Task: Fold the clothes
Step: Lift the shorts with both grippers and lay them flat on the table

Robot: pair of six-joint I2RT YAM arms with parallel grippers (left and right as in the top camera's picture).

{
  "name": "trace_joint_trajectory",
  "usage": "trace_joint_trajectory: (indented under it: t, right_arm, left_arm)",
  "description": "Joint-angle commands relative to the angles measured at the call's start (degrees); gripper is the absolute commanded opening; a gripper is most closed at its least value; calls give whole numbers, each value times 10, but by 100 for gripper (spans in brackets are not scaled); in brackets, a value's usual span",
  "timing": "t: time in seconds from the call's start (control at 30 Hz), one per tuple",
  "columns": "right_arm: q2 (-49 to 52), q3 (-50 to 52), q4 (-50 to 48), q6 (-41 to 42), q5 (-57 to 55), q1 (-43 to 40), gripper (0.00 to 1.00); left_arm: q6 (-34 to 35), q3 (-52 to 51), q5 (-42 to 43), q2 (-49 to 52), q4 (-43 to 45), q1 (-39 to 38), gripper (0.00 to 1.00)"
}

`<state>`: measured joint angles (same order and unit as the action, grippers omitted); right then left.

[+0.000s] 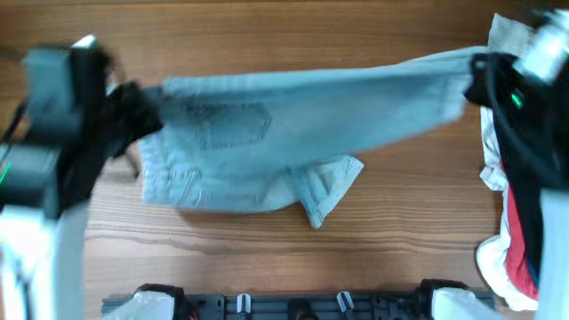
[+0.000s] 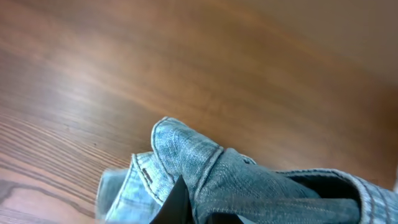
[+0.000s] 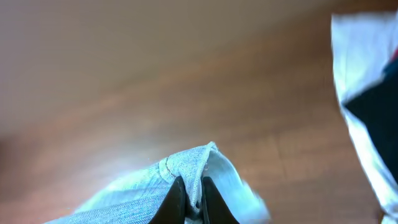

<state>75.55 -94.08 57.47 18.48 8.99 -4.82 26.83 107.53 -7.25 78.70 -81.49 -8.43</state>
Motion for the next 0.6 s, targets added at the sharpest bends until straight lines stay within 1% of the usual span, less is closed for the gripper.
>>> trace_joint_trajectory:
  t: [0.0,0.1,0.13,0.17,0.2,0.27,0.3,0.37,0.43,0.5,0.57]
  right_arm:
    - [107,0,-31,-25,-66,-9,4]
    - [158,-8,-94,-20,-63,-9,4]
    - [167,-21,-122,-11,-63,-10,4]
    - [167,-52,-155,7,-63,-15,4]
    - [164,-80,-169,17,-64,-20,4]
    - [163,-143,-183,20,-64,-30,4]
    - [163,-195,-185,28,-73,-42,4]
    - [163,-264,-184,41,-89,-64,4]
    - [163,-320,-174,41,-90,-89,4]
    - [163,-339,-159,30,-89,-102,4]
    - [165,-340,-126,-11,-88,-102,5]
  left_arm:
    - [-58,4,-42,102,70,-2,4]
    - [-116,4,-42,166,198,-5,4]
    - [-129,6,-42,183,257,-5,4]
    - [-132,12,-42,193,331,-5,4]
    - [-135,18,-42,193,381,-5,4]
    - [-156,43,-46,189,466,-5,4]
    - [-155,73,-57,187,498,-5,4]
    - [-157,129,-70,186,514,-3,4]
    - [-162,195,-74,186,507,2,4]
    - [-167,222,-74,184,473,5,4]
    - [-176,225,-76,184,412,5,4]
